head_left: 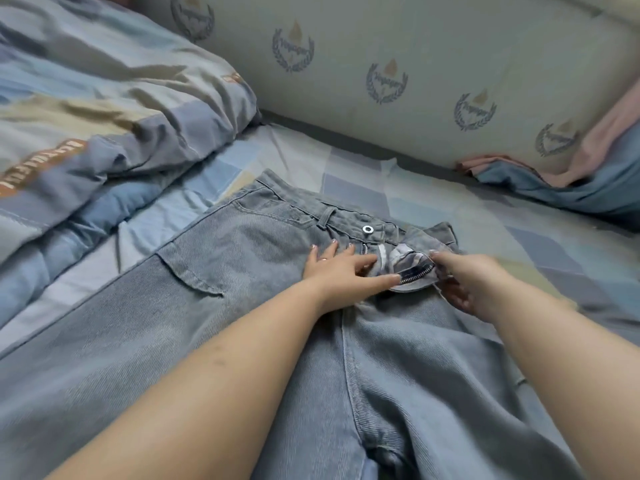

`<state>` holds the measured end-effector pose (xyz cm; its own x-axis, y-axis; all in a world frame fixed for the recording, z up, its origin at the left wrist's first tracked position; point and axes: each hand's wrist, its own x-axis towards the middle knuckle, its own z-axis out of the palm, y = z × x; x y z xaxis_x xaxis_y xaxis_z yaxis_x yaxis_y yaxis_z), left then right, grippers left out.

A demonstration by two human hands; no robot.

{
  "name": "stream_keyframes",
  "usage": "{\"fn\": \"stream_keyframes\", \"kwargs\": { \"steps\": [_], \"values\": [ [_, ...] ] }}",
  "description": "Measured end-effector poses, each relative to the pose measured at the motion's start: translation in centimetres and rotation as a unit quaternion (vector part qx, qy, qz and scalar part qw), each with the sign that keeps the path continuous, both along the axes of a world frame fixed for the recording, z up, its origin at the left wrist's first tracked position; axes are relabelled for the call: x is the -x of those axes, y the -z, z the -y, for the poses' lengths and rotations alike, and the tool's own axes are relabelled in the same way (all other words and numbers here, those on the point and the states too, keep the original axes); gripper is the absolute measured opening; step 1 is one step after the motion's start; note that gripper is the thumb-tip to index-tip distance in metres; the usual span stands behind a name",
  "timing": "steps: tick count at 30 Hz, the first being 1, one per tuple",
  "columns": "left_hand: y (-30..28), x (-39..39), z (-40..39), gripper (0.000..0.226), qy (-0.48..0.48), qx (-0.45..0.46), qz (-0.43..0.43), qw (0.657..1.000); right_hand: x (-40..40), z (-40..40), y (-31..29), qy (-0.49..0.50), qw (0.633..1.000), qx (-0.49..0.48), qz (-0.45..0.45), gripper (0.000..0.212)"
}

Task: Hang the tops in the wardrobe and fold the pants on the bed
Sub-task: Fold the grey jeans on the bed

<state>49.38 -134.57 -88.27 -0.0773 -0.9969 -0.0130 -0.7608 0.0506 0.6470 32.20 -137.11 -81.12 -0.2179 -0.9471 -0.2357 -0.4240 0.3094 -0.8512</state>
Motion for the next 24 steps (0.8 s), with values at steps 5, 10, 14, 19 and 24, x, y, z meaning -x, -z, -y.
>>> {"fn": "stream_keyframes", "kwargs": {
  "steps": [5,10,14,19,24],
  "values": [
    [0.1,-0.1,-0.4,0.041,-0.076,0.094,-0.096,0.988,-5.7,1.9,-2.8,-0.009,0.969,0.133,0.208,0.021],
    [1.1,0.2,0.3,0.066,-0.164,0.167,-0.032,0.972,-10.1,1.8,1.2,-0.265,0.953,0.074,-0.125,0.026],
    [2.1,0.6,1.5,0.049,-0.113,0.141,0.155,0.971,-6.2,1.0,3.8,-0.288,0.871,0.195,-0.348,0.046],
    [-0.2,0.0,-1.3,0.067,-0.055,-0.051,0.137,0.988,3.0,-8.8,4.9,-0.315,0.791,0.065,-0.520,0.061],
    [-2.1,1.9,-11.4,0.076,-0.033,-0.183,0.088,0.979,5.3,-20.8,3.5,-0.304,0.820,0.036,-0.483,0.062]
  ]
}}
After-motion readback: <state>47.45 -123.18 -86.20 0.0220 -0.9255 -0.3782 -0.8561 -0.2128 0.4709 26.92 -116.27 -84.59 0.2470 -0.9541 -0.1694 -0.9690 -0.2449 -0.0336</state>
